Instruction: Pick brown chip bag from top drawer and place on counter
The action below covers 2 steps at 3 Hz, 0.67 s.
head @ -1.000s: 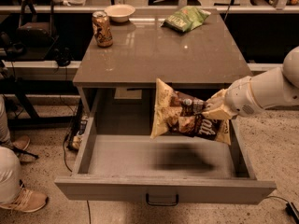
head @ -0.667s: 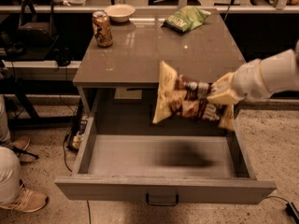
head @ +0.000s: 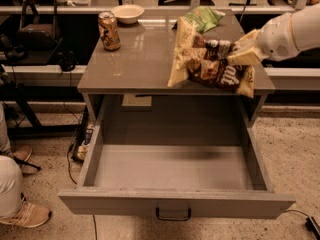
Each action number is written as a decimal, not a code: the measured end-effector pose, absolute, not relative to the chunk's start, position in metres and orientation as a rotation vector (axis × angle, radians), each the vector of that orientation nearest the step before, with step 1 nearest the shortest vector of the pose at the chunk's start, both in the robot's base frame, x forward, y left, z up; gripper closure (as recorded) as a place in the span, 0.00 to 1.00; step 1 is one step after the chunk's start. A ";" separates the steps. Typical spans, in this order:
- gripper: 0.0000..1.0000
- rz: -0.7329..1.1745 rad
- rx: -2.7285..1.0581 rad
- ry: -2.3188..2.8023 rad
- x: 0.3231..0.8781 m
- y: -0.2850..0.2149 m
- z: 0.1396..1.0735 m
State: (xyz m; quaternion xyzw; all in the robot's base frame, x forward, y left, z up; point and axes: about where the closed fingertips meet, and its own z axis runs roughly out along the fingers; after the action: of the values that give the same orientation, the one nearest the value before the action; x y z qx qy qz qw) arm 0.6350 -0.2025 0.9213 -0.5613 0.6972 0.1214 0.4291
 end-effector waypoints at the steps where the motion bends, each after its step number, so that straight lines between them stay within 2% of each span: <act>1: 1.00 0.236 -1.370 1.684 0.650 -0.213 0.962; 2: 1.00 0.235 -1.369 1.682 0.650 -0.213 0.963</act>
Offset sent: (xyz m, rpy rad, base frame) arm 0.0148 -0.0095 0.0359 0.0061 -0.0730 -0.0195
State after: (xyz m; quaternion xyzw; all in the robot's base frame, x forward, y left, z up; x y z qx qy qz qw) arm 0.6499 -0.2128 0.9634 -0.5566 0.6838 0.0955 0.4621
